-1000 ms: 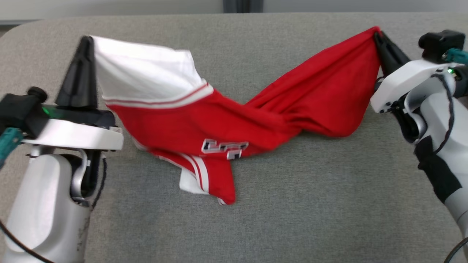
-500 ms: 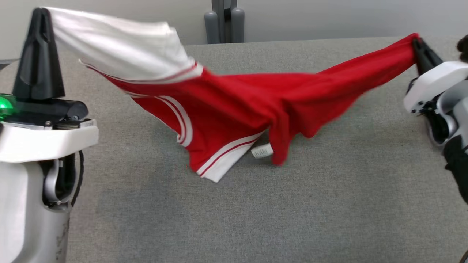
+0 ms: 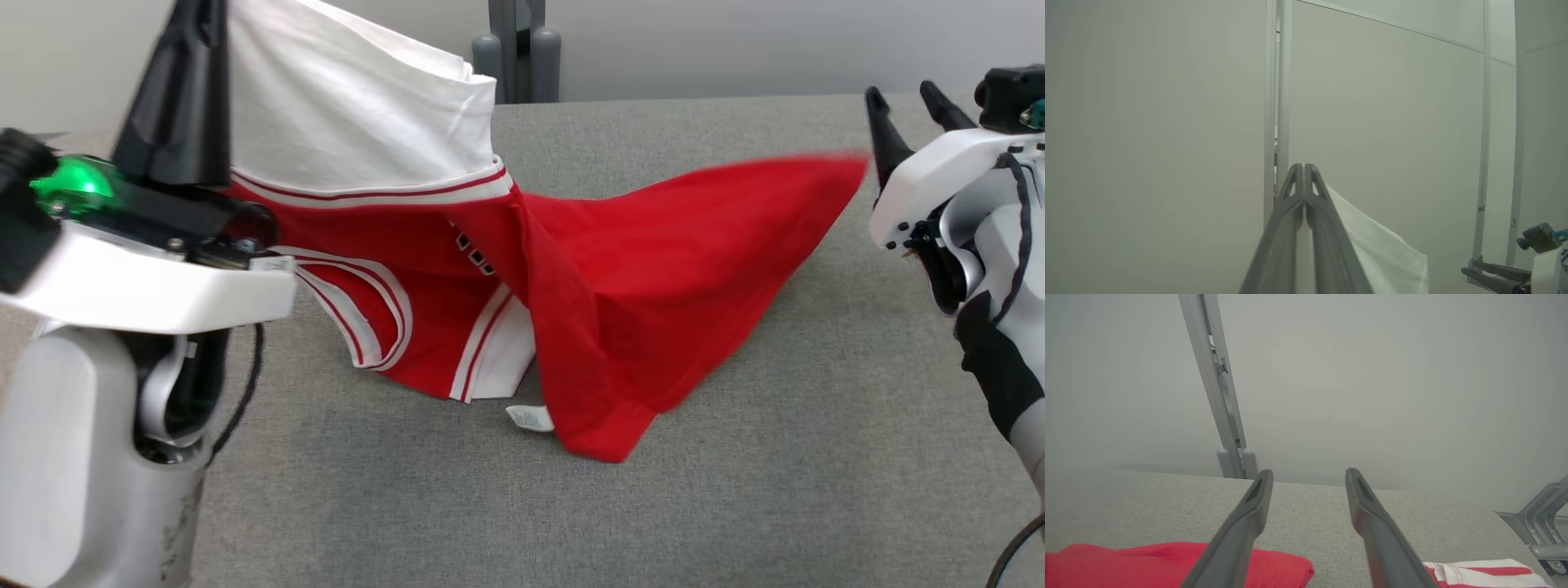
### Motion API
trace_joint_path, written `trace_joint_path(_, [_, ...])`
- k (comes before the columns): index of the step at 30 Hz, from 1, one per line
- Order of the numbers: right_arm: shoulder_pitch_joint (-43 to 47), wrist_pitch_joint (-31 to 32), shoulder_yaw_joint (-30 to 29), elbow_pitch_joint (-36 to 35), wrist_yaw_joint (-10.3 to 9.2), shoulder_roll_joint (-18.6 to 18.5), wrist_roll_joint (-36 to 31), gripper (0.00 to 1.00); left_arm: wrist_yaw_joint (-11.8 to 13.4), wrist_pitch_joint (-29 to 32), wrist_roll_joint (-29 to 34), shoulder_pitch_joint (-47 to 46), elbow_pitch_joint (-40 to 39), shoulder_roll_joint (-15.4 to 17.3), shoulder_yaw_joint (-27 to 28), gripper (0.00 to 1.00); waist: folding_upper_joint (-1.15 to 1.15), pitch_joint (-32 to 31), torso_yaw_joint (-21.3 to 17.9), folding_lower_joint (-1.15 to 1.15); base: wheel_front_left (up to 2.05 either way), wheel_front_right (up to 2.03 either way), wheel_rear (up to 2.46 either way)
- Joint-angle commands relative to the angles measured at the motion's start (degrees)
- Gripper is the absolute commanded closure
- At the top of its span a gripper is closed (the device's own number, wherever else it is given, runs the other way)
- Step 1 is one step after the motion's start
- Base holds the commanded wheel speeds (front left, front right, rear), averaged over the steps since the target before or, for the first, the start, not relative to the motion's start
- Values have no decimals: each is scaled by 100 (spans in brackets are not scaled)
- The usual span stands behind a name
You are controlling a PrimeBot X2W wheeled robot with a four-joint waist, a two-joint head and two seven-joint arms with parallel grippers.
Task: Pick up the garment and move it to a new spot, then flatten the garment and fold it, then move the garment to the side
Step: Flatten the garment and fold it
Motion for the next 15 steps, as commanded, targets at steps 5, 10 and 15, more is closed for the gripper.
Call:
trace_joint_path(5, [122,-239,-88,-3,-2,106,-536,0,3,-206,189,92,623,-19,-143,100,0,221,-177,0,0,0,0])
trace_joint_path(10, [935,-231,-493,-982,-2,304,-1044,0,59,-563,235,377,1122,15,-46,100,0,227,-390,0,0,0,0])
trace_joint_path(15, [2293,-232,-706,-2489,-1,582,-1550,0,90,-898,200,571,1411,53,109,100,0,166,-504,0,0,0,0])
